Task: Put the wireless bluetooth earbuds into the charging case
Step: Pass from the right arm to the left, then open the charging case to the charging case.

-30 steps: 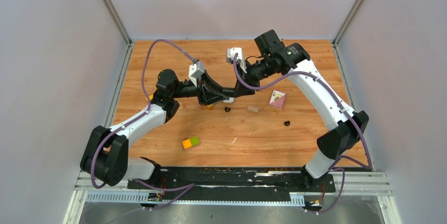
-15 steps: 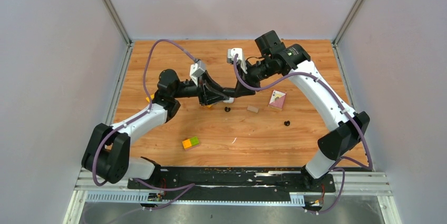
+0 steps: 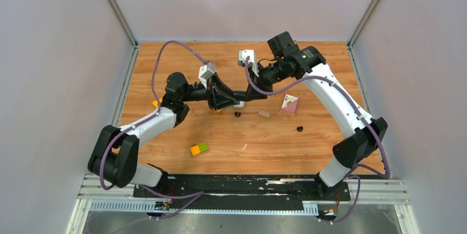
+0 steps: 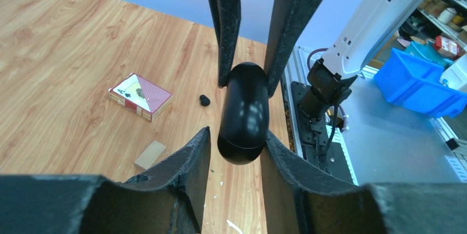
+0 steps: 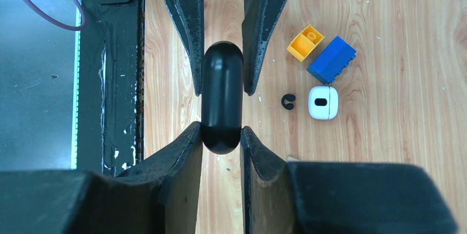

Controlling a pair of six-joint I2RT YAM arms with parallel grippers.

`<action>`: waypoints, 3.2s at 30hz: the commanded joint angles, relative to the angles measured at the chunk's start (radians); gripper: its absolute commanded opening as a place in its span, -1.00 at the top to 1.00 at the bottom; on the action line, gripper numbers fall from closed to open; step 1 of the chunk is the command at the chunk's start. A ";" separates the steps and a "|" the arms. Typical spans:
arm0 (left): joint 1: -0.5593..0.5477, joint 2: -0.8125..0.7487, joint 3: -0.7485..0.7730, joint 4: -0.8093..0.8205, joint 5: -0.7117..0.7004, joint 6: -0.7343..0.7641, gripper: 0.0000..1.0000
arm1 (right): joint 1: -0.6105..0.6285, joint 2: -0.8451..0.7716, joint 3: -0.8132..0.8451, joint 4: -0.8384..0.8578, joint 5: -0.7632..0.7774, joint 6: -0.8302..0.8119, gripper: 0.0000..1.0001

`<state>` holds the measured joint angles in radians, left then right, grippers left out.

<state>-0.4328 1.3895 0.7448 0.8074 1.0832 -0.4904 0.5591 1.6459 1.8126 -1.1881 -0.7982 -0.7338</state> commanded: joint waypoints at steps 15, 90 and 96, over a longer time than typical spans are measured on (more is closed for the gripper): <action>0.011 -0.001 0.012 0.093 0.025 0.000 1.00 | -0.007 -0.033 -0.054 0.068 -0.042 0.119 0.25; 0.005 0.012 0.049 0.028 0.049 0.093 1.00 | -0.136 0.097 0.054 0.292 -0.221 0.503 -0.28; 0.007 0.021 0.044 -0.011 0.019 0.093 1.00 | -0.172 0.066 0.103 0.349 -0.378 0.583 -0.30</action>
<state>-0.4240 1.4048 0.7563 0.8112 1.1183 -0.4164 0.4198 1.7481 1.8469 -0.9234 -1.0275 -0.2230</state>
